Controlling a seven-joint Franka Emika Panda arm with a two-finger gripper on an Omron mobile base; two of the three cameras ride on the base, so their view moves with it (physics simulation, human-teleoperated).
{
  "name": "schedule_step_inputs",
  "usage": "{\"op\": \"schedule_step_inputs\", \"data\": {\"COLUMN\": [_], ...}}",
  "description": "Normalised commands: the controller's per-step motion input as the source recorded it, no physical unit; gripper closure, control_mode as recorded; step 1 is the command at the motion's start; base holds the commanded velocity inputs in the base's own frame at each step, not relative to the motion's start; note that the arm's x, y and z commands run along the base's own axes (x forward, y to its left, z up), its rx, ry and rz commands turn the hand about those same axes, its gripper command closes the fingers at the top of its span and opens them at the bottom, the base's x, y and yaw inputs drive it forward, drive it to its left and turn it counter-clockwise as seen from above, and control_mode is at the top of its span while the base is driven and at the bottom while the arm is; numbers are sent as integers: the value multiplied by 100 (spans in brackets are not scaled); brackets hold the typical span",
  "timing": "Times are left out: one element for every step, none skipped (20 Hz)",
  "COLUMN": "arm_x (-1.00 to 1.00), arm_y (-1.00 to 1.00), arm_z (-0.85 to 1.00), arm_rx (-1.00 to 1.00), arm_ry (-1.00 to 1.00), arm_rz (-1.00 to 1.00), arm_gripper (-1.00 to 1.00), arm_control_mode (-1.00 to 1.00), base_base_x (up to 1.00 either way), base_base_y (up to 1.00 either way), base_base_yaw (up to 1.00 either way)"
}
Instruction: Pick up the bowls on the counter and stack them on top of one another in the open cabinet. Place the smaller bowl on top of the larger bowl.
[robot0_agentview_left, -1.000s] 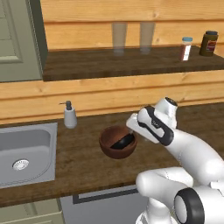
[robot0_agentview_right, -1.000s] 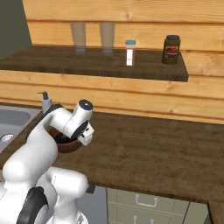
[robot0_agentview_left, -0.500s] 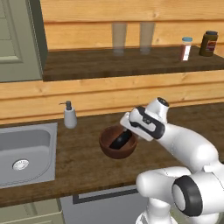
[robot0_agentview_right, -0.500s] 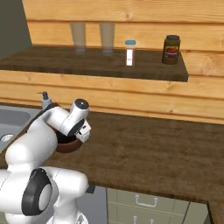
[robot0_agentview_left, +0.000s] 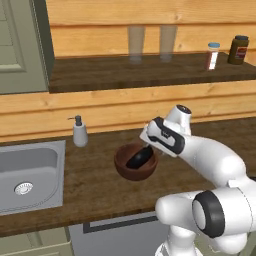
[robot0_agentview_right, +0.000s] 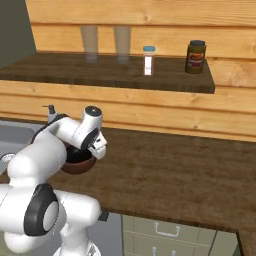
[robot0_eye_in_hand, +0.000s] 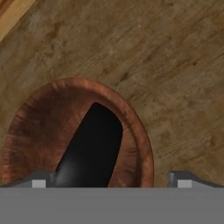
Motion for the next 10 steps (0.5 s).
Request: {"op": "schedule_step_inputs", "data": {"arm_x": [-2,0,0,-5,-39,-58,-72,-71,-62,-43], "arm_y": [-9,-2,0,-1,-19,-28,-28,-20,-7,0], "arm_z": [0,0,-18,-34,-44,-44,-52,-61,-58,-31], "arm_rx": [1,0,0,0,0,0,-1,-4,-4,0], "arm_ry": [-5,-4,0,0,0,0,3,7,9,1], "arm_rz": [-7,-6,-6,-8,-9,-8,-7,-6,-4,0], "arm_gripper": [-100,-100,-100,-100,-100,-100,-100,-100,-100,-100], "arm_control_mode": [-100,-100,-100,-100,-100,-100,-100,-100,-100,-100], "base_base_x": [0,0,0,0,0,0,0,0,0,0], "base_base_y": [0,0,0,0,0,0,0,0,0,0], "base_base_yaw": [0,0,0,0,0,0,0,0,0,0]}}
